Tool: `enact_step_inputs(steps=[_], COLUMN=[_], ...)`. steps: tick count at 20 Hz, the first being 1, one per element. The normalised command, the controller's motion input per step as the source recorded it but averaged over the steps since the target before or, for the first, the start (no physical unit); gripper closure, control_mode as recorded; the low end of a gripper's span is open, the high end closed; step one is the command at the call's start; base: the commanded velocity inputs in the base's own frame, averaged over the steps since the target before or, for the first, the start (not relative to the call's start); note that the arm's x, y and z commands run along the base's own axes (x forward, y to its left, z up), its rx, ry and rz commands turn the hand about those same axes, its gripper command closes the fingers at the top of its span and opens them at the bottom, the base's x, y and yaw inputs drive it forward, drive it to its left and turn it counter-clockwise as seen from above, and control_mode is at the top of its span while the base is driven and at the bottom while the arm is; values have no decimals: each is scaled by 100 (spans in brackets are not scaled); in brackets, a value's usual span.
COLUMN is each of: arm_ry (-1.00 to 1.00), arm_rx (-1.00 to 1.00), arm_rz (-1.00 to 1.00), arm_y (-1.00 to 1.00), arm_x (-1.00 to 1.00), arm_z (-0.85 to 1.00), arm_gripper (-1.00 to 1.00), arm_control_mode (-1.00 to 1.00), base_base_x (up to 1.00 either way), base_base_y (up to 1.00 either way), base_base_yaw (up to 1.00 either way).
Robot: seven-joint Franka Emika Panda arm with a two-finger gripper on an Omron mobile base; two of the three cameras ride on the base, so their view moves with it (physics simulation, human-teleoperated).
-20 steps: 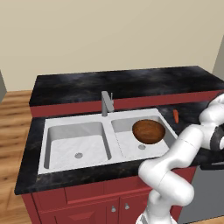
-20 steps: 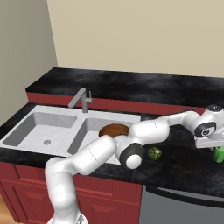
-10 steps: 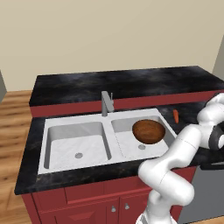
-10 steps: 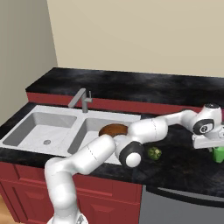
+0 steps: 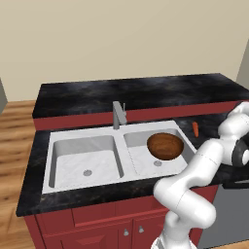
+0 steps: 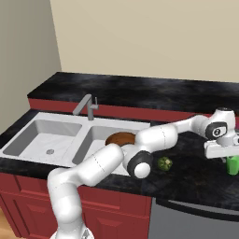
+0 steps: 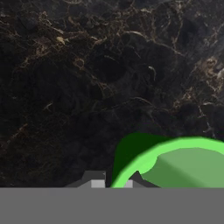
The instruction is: Remove the broccoli and carrot from the sink. Then move the bowl and cup from the counter to the sink for washing.
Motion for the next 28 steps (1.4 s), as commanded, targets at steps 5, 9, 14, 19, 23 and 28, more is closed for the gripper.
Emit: enact_step_inputs(steps=[5, 9, 14, 19, 23, 28], arm_ry=[1, 0, 0, 0, 0, 0], arm_rx=[10, 18, 16, 10, 9, 7], arm_rz=[0, 0, 2, 7, 7, 7], arm_y=[1, 5, 13, 14, 16, 21], arm_x=[-14, -20, -14, -13, -15, -17], arm_z=[28, 23, 21, 26, 22, 18], arm_gripper=[100, 100, 100, 100, 100, 100], arm_control_mode=[-100, -100, -100, -100, -100, -100], base_base_x=[0, 0, 0, 0, 0, 0], base_base_y=[0, 0, 0, 0, 0, 0], base_base_yaw=[0, 0, 0, 0, 0, 0])
